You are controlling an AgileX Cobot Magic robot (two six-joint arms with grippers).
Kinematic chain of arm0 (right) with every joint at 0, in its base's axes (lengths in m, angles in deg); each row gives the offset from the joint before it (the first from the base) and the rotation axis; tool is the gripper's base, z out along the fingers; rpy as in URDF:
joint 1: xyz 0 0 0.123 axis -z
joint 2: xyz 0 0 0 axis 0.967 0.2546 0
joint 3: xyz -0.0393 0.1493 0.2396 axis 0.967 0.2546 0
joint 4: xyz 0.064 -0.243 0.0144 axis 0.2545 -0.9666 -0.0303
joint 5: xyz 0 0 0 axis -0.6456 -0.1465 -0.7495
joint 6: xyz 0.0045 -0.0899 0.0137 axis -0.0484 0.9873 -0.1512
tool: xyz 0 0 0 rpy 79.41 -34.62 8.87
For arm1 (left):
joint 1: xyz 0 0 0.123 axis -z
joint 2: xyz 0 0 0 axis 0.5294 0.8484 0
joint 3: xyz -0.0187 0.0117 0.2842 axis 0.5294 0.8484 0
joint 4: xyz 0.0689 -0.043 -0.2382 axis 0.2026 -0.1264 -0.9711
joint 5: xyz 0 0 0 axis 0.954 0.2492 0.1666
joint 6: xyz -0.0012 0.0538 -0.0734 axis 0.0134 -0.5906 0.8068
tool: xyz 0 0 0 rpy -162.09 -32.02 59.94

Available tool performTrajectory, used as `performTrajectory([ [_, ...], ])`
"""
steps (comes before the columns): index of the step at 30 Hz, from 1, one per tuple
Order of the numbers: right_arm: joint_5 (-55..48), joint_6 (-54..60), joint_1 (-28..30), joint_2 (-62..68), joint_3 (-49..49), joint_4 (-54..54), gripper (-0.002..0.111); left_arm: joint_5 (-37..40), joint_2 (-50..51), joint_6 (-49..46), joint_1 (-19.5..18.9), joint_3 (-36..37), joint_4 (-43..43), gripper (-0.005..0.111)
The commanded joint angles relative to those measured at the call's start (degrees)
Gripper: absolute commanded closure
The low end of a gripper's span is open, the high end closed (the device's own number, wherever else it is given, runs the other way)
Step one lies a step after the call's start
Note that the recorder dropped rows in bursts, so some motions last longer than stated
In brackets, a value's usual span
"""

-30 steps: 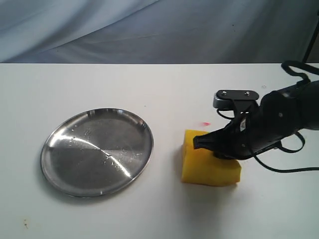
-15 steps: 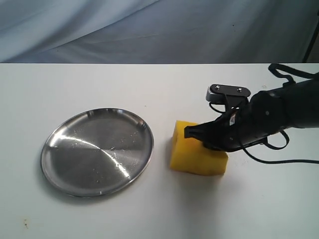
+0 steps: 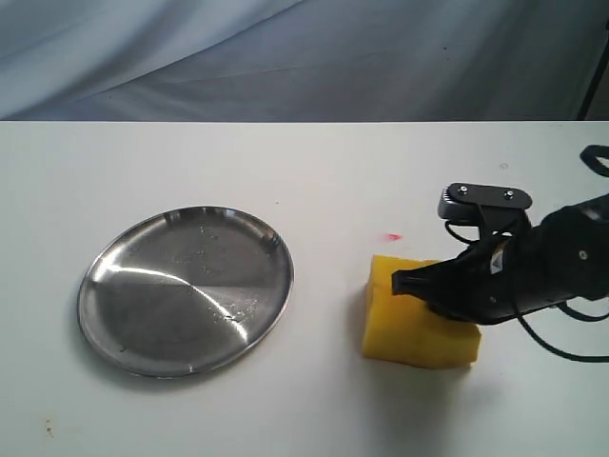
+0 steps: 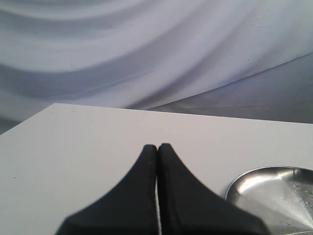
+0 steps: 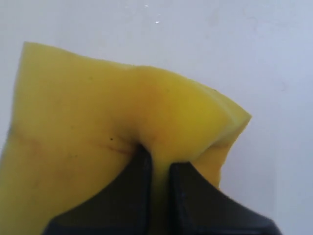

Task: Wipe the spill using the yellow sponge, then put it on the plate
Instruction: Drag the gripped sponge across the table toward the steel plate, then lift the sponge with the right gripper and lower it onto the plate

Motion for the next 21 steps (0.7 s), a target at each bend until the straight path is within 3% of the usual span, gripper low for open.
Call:
performTrajectory([
  [1, 2.35, 2.05, -3.53, 2.21, -2.60, 5.73, 0.108, -0.28, -0.20, 0.15, 0.29, 0.30, 0.03, 0.107],
  [21, -2.12, 3.32, -3.21, 12.72, -27.08, 0.32, 0.108, -0.28, -0.20, 0.16, 0.29, 0.30, 0.03, 0.107],
])
